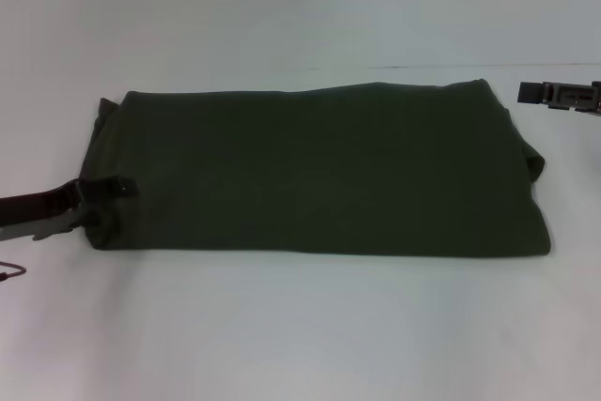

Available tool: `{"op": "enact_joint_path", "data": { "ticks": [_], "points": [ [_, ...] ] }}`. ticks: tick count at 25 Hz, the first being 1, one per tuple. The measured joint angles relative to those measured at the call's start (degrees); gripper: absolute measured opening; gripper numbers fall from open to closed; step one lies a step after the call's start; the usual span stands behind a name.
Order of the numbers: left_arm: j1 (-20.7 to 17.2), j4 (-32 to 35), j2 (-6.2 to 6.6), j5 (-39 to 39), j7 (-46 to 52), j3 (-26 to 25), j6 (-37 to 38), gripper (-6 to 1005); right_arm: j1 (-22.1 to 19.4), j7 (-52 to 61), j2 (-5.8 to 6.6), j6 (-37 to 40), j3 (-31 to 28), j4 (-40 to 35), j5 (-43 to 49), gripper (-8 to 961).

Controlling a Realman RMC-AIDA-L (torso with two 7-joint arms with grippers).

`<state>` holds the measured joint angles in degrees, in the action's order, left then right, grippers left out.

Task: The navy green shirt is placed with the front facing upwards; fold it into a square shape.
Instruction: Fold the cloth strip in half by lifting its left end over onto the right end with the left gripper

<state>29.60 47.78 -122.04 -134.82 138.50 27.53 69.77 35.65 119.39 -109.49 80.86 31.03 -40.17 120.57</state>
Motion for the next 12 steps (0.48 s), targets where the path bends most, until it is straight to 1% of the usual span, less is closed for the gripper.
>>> {"op": "enact_joint_path", "data": {
  "ticks": [12],
  "points": [
    [-1.8,1.6,-0.04,-0.3,-0.3,-0.1,-0.3,879,0.0,0.0,0.01,-0.1,0.0,0.0,0.0,925]
  ]
}}
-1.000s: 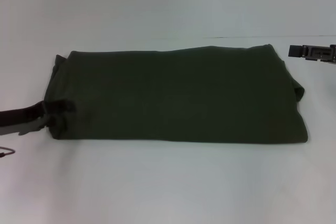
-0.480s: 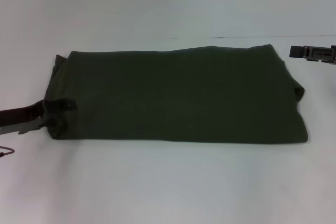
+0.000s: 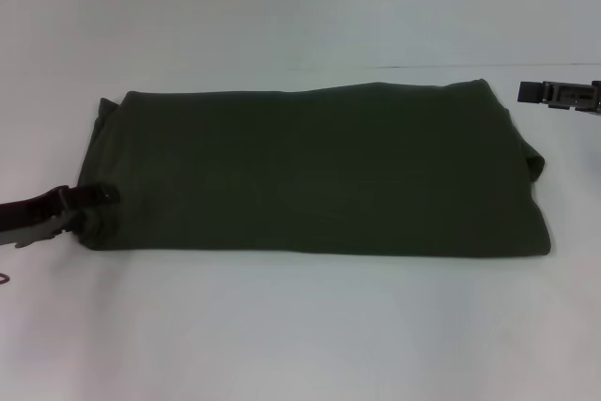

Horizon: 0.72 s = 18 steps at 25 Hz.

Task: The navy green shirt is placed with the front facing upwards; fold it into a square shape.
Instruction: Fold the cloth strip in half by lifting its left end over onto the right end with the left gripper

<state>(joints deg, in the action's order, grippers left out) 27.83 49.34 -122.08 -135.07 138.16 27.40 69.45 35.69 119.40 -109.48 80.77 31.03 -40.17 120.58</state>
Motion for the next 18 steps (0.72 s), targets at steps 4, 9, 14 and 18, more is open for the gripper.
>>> {"op": "enact_joint_path", "data": {
  "ticks": [4,9,14,18],
  "points": [
    [-0.8,1.1,-0.04,0.0,0.3,-0.1,0.1,878,0.0,0.0,0.06,0.0,0.0,0.0,0.0,925],
    [-1.2,1.3,-0.04,-0.1,0.4,-0.1,0.0,878,0.0,0.0,0.14,0.0,0.0,0.0,0.0,924],
    [-1.6,1.4,0.0,-0.2,0.4,-0.2,-0.2,878,0.2,0.0,0.17,0.0,0.0,0.0,0.0,925],
    [-2.1,1.4,0.0,-0.2,0.4,-0.2,-0.2,878,0.2,0.0,0.17,0.0,0.0,0.0,0.0,924]
  ]
}}
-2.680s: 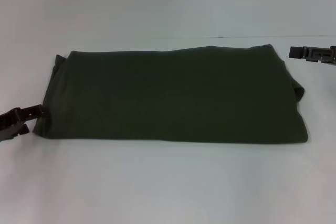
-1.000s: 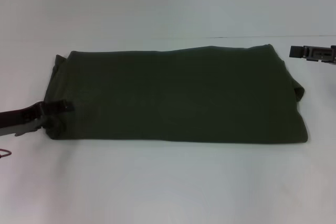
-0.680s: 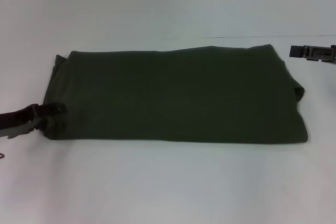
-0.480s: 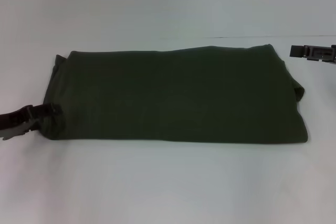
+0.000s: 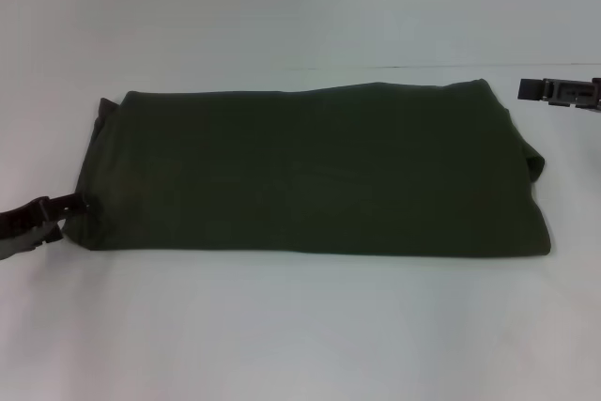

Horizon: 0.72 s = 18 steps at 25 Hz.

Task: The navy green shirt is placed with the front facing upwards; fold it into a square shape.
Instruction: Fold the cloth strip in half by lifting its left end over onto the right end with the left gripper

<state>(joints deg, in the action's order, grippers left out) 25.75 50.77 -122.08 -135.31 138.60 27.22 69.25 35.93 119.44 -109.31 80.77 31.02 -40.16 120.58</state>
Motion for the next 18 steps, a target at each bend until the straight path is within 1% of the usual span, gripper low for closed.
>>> {"op": "enact_joint_path", "data": {
  "ticks": [10,18],
  "points": [
    [-0.2,-0.1,0.09,-0.6,0.0,-0.8,-0.1,879,0.1,0.1,0.0,0.0,-0.1,0.0,0.0,924],
    [0.9,-0.9,-0.05,-0.6,-0.1,-0.2,-0.6,878,0.2,0.2,0.0,0.3,-0.4,0.0,0.0,924]
  ]
}}
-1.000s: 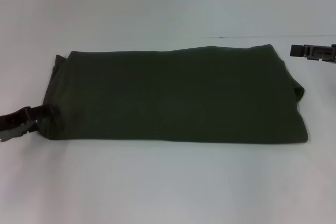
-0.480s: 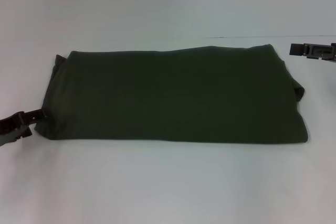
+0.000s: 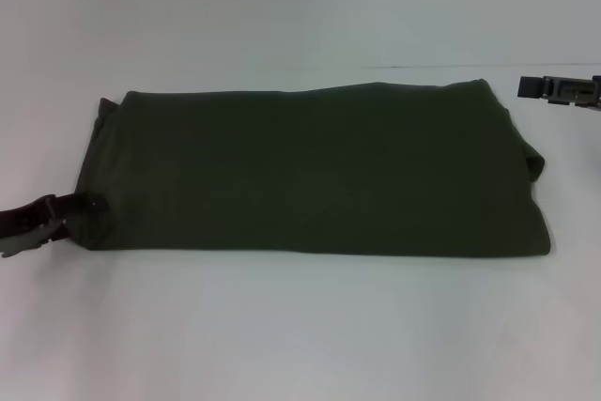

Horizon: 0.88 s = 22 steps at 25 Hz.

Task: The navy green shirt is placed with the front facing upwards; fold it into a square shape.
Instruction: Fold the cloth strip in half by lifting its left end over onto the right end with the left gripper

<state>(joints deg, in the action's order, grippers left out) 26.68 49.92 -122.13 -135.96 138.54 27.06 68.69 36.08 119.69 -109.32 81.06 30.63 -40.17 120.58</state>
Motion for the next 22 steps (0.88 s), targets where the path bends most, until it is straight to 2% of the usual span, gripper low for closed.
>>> {"op": "enact_joint_path", "data": {
  "ticks": [11,16,22],
  "points": [
    [2.5,-1.6,-0.27,0.5,-0.5,0.3,0.0,874,0.0,0.0,0.06,0.2,-0.2,0.0,0.0,924],
    [3.7,-2.5,-0.4,0.7,-0.5,2.2,0.1,875,0.0,0.0,0.09,0.2,-0.2,0.0,0.0,924],
    [3.7,-2.1,-0.49,0.8,-0.5,2.6,0.2,874,-0.2,0.0,0.09,0.0,-0.2,0.0,0.0,924]
  ]
}}
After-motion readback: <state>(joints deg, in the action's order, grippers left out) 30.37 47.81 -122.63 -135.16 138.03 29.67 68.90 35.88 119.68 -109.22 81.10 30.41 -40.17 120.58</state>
